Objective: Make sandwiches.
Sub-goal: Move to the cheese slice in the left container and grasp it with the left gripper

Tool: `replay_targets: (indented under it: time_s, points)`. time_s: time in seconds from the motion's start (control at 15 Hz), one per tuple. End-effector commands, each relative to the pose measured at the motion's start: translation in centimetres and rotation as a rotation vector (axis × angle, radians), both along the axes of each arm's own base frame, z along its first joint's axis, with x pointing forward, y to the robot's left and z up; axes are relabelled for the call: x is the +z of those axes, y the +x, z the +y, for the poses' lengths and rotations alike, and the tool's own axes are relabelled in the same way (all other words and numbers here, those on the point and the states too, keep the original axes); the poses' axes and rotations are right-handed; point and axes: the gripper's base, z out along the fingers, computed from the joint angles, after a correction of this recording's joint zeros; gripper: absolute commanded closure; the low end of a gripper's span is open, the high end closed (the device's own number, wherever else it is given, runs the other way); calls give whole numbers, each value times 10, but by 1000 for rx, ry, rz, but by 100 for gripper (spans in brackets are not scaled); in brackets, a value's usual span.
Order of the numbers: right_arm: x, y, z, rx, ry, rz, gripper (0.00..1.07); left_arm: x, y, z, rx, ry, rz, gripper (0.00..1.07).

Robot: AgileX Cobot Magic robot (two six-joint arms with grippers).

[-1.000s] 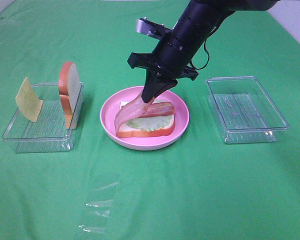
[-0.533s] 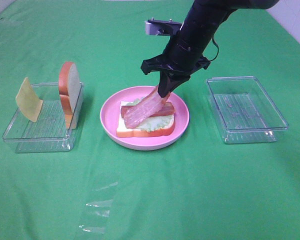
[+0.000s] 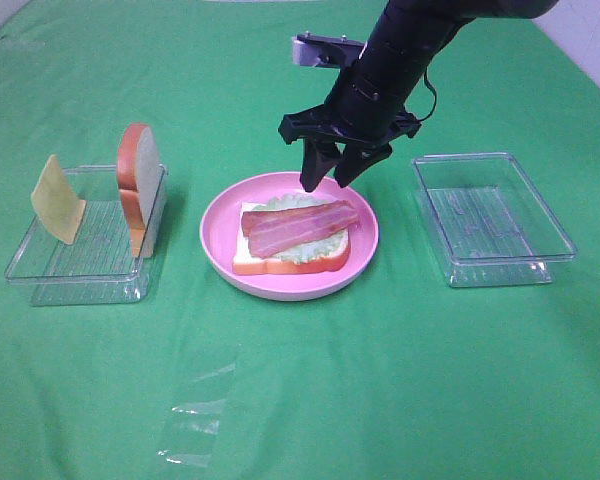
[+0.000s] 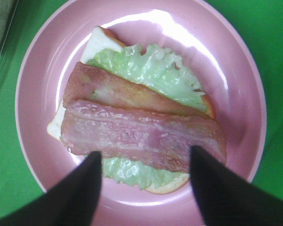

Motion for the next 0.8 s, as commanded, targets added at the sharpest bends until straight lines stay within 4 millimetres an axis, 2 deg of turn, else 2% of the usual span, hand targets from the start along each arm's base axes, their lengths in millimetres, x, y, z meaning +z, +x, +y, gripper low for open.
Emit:
replay_targets:
  time_s: [0.07, 0.33, 0.47, 0.53, 0.67, 0.73, 0.8]
  points:
    - [18, 0, -3, -30, -3, -40, 8, 0, 0, 0, -1, 2, -4, 7]
    - [41, -3, -15, -46, -86, -104, 8, 0, 0, 0, -1, 2, -4, 7]
    - [49, -2, -37, -103, -172, -91, 8, 0, 0, 0, -1, 2, -4, 7]
    - [49, -1, -53, -127, -201, -45, 8, 0, 0, 0, -1, 2, -4, 7]
    - [50, 7, -103, -233, -225, 30, 9, 0, 0, 0, -1, 2, -4, 7]
    - [51, 9, -118, -270, -228, 44, 9, 0, 0, 0, -1, 2, -4, 7]
    - [56, 13, -167, -388, -226, 63, 9, 0, 0, 0, -1, 2, -4, 7]
